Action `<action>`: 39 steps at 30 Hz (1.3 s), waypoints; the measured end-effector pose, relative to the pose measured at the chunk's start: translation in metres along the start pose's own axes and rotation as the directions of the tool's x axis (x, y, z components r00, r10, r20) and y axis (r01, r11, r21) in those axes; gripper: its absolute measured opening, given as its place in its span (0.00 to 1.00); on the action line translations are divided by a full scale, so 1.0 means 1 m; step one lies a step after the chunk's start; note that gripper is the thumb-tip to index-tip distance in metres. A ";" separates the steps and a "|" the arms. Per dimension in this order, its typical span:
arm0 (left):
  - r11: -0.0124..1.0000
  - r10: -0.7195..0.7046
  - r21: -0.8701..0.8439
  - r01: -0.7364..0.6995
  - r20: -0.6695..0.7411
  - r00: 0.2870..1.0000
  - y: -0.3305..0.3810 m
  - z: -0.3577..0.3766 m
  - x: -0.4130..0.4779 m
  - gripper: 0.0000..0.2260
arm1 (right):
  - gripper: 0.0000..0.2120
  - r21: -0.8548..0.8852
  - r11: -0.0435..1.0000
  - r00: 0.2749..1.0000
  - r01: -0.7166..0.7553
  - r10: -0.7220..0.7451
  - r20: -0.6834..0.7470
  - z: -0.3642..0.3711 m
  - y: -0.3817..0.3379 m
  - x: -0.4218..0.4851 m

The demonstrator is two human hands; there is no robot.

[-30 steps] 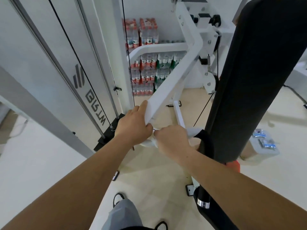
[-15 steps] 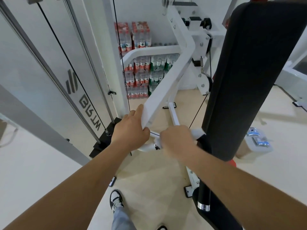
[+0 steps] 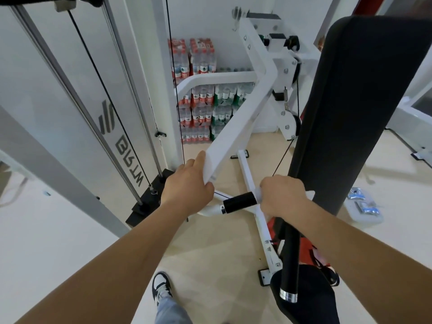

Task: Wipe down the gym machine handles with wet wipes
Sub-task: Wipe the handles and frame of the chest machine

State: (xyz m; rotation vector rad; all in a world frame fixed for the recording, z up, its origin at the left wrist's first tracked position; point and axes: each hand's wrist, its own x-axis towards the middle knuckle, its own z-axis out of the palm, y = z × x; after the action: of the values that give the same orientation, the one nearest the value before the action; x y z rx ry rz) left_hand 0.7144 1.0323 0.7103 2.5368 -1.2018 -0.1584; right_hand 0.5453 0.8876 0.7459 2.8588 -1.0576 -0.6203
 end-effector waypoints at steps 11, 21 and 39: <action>0.998 0.016 -0.054 -0.015 0.017 1.000 -0.004 -0.005 -0.002 0.36 | 0.04 -0.143 0.949 0.946 0.280 -0.299 -0.127 0.007 -0.038 -0.001; 1.000 0.005 -0.012 -0.005 0.023 1.000 0.002 -0.003 0.001 0.34 | 0.08 -0.134 0.977 0.974 0.166 -0.184 -0.134 0.008 -0.059 0.002; 1.000 -0.007 0.010 0.007 0.060 0.998 0.007 -0.008 -0.002 0.34 | 0.03 -0.087 0.996 0.970 -0.008 -0.013 -0.244 0.018 -0.058 -0.002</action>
State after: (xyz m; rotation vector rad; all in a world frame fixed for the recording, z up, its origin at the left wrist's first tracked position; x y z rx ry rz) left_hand 0.7096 1.0319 0.7206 2.5618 -1.2188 -0.2330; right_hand 0.5734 0.9355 0.7200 2.7694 -0.9629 -0.2939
